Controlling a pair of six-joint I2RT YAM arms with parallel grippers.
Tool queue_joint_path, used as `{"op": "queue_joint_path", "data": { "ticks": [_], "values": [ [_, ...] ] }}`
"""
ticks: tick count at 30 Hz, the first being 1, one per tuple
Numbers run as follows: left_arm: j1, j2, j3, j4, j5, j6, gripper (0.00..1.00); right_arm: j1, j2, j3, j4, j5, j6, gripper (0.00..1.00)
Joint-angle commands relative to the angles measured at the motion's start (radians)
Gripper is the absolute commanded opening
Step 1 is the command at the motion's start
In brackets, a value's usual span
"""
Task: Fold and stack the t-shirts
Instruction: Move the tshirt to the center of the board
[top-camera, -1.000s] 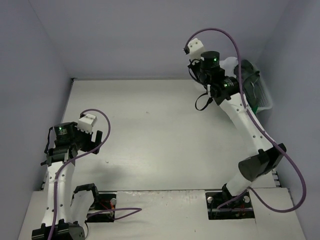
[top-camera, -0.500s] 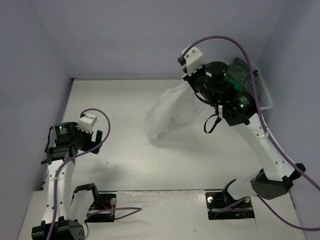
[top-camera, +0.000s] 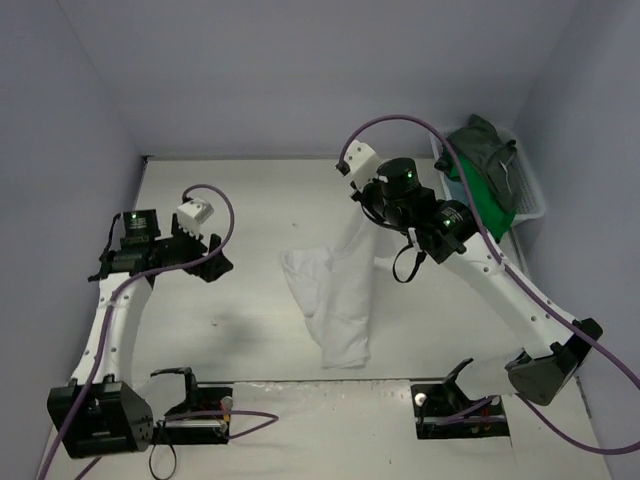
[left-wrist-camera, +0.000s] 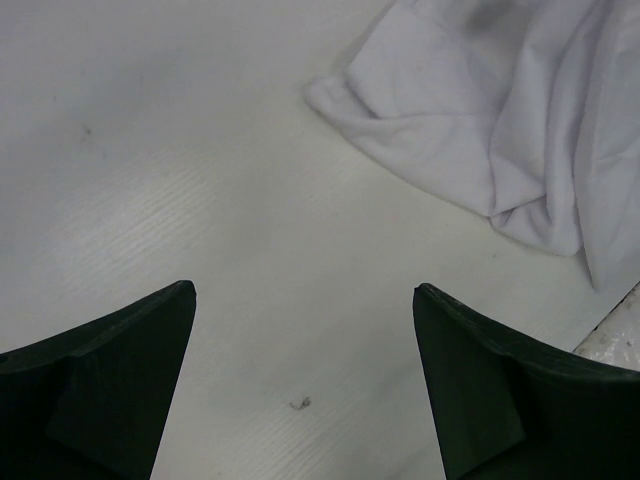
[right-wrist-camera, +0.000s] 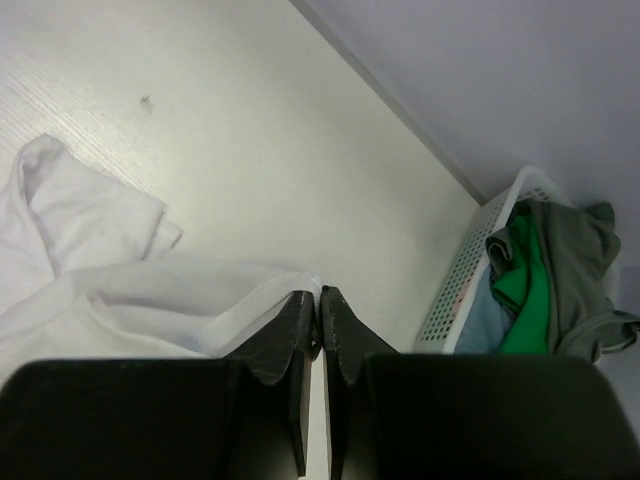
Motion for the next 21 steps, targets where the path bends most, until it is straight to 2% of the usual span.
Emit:
{"op": "queue_joint_path", "data": {
  "ticks": [1,6,8,11,15,21],
  "values": [
    [-0.102,0.103,0.174,0.038,0.042,-0.019,0.84,-0.010,-0.008,-0.025,0.101,-0.021,0.022,0.00],
    [-0.277,0.203,0.219,0.113,-0.015,-0.111,0.84,-0.036,0.012,-0.091,0.145,-0.008,0.019,0.00],
    [-0.337,0.215,0.218,0.158,-0.041,-0.113,0.83,-0.048,0.017,-0.114,0.162,-0.005,0.025,0.00],
    [-0.484,0.251,0.234,0.176,-0.084,-0.079,0.83,-0.077,0.017,-0.135,0.181,-0.009,0.034,0.00],
    [-0.571,0.344,0.270,0.207,-0.109,-0.090,0.83,-0.143,0.009,-0.137,0.191,-0.035,0.050,0.00],
    [-0.618,0.499,0.349,0.273,-0.087,-0.183,0.83,-0.197,-0.016,-0.149,0.199,-0.066,0.061,0.00]
  ]
}}
